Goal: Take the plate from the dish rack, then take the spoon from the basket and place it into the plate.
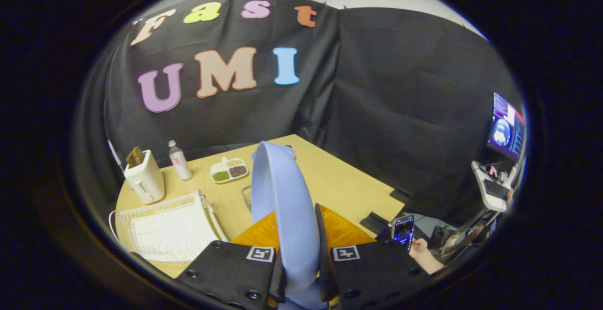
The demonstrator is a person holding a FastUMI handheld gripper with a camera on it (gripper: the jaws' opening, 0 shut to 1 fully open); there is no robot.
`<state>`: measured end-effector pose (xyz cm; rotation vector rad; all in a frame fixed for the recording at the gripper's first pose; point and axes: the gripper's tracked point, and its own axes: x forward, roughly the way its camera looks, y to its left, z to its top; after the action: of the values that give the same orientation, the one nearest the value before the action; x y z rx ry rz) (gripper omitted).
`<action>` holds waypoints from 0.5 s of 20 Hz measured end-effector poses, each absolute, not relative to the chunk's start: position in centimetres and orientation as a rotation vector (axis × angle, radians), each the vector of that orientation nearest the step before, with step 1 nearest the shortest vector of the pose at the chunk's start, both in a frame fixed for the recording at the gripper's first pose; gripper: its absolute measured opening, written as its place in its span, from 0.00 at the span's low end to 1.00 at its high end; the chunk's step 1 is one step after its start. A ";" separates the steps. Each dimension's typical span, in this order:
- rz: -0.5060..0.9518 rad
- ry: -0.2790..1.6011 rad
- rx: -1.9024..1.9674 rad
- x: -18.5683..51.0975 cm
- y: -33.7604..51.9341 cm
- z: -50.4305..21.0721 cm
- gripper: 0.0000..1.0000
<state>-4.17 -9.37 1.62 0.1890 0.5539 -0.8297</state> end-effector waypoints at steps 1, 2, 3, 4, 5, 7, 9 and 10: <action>-0.846 0.570 0.212 -4.9 -10.0 0.6 0.31; -0.863 0.589 0.236 -5.6 -10.5 -0.6 0.31; -0.877 0.609 0.260 -6.2 -10.9 -1.9 0.31; -0.887 0.628 0.284 -6.6 -11.4 -3.1 0.31; -0.894 0.646 0.309 -6.9 -11.7 -4.4 0.31; -0.901 0.683 0.360 -7.0 -12.3 -6.7 0.31; -0.900 0.710 0.414 -6.8 -12.7 -8.7 0.31; -0.894 0.719 0.442 -6.5 -12.8 -9.7 0.31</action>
<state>-6.47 -12.82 -9.69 0.4421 0.7187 -0.8938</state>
